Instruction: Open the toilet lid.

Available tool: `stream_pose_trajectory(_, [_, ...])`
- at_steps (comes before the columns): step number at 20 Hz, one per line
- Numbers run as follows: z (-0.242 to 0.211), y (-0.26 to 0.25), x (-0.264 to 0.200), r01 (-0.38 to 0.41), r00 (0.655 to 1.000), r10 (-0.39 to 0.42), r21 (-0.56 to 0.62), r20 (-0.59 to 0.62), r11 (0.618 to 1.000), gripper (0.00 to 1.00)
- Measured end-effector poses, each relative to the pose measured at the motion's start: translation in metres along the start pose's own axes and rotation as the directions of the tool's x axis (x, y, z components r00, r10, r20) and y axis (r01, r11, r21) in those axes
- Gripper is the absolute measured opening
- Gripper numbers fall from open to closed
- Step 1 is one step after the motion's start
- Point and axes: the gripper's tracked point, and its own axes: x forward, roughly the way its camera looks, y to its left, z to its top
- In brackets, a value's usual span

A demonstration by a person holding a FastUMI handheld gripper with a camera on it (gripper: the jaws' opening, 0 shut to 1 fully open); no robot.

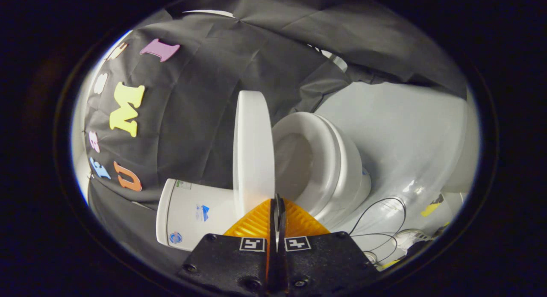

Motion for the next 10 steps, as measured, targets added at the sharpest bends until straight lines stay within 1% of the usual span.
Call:
stream_pose_trajectory(3, [-0.001, 0.011, -0.003, -0.007, 1.000, 0.007, -0.024, 0.014, 1.000, 0.04])
stream_pose_trajectory(10, [-0.003, 0.029, -0.007, 0.017, 0.999, -0.013, -0.072, 0.052, 0.997, 0.04])
